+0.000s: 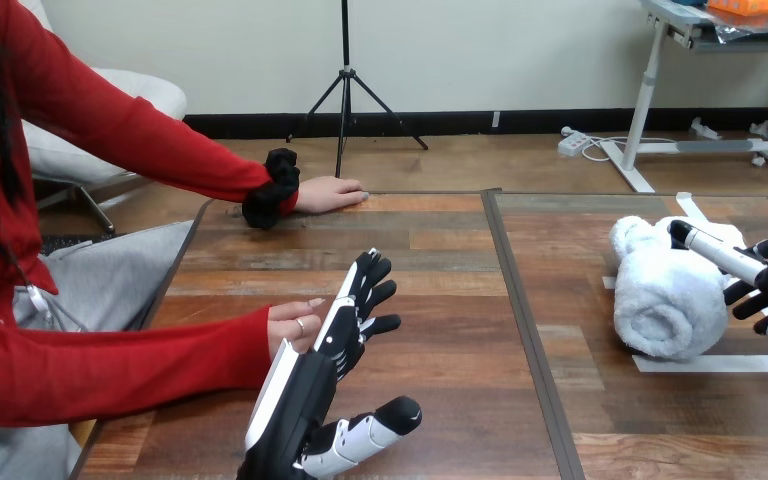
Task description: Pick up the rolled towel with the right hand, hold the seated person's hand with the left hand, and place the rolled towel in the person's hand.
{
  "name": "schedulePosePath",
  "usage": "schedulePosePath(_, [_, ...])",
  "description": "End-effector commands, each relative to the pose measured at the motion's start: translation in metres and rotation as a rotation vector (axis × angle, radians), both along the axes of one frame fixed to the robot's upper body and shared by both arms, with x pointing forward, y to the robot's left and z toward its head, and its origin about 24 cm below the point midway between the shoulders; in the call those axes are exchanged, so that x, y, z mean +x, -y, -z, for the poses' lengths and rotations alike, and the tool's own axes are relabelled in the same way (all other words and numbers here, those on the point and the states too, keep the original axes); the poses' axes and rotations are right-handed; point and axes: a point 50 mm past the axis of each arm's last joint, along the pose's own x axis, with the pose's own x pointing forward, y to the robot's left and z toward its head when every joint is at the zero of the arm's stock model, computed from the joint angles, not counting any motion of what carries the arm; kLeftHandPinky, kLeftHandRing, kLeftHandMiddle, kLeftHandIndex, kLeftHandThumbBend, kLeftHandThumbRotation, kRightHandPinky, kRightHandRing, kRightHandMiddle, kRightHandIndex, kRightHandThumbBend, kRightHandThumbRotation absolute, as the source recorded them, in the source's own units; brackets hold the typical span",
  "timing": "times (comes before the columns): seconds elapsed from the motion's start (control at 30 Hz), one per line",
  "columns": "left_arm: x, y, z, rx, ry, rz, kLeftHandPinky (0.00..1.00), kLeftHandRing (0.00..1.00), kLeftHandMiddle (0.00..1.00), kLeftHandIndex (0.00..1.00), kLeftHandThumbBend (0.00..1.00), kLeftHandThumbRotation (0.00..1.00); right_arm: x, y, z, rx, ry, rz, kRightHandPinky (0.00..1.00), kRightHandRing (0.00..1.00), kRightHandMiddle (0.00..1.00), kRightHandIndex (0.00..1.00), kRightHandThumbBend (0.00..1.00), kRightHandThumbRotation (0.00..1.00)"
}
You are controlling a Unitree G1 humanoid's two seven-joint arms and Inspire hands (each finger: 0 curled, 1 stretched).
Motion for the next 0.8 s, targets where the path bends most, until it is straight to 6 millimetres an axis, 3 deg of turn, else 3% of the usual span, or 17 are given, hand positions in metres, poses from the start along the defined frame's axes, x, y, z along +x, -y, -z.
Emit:
schedulePosePath(0.0, [0.007, -0.002, -0.016, -0.014, 0.106, -0.013, 0.82, 0.93, 0.96, 0.99, 1.0, 0.78, 0.025, 0.002, -0.057, -0.078, 0.077, -0.041, 0.32, 0.63, 0.67, 0.69, 1.0, 0.84])
schedulePosePath(0.13, [0.005, -0.004, -0.016, -0.01, 0.105, -0.018, 0.81, 0.92, 0.96, 0.99, 1.0, 0.79, 0.024, 0.001, -0.054, -0.103, 0.029, -0.07, 0.41, 0.74, 0.77, 0.77, 1.0, 0.88])
schedulePosePath(0.27, [0.004, -0.006, -0.016, -0.017, 0.107, -0.024, 0.81, 0.93, 0.96, 1.0, 1.0, 0.79, 0.024, -0.001, -0.052, -0.128, -0.016, -0.092, 0.45, 0.77, 0.81, 0.82, 1.0, 0.92])
schedulePosePath(0.47, [0.001, -0.009, -0.015, -0.019, 0.105, -0.03, 0.82, 0.93, 0.96, 1.0, 1.0, 0.78, 0.026, -0.006, -0.048, -0.24, -0.14, -0.209, 0.59, 0.86, 0.91, 0.92, 0.99, 0.98])
schedulePosePath(0.77, [-0.002, -0.012, -0.016, -0.011, 0.114, -0.045, 0.82, 0.92, 0.96, 0.99, 1.0, 0.79, 0.026, -0.01, -0.045, -0.242, -0.164, -0.232, 0.52, 0.84, 0.9, 0.92, 1.0, 1.0])
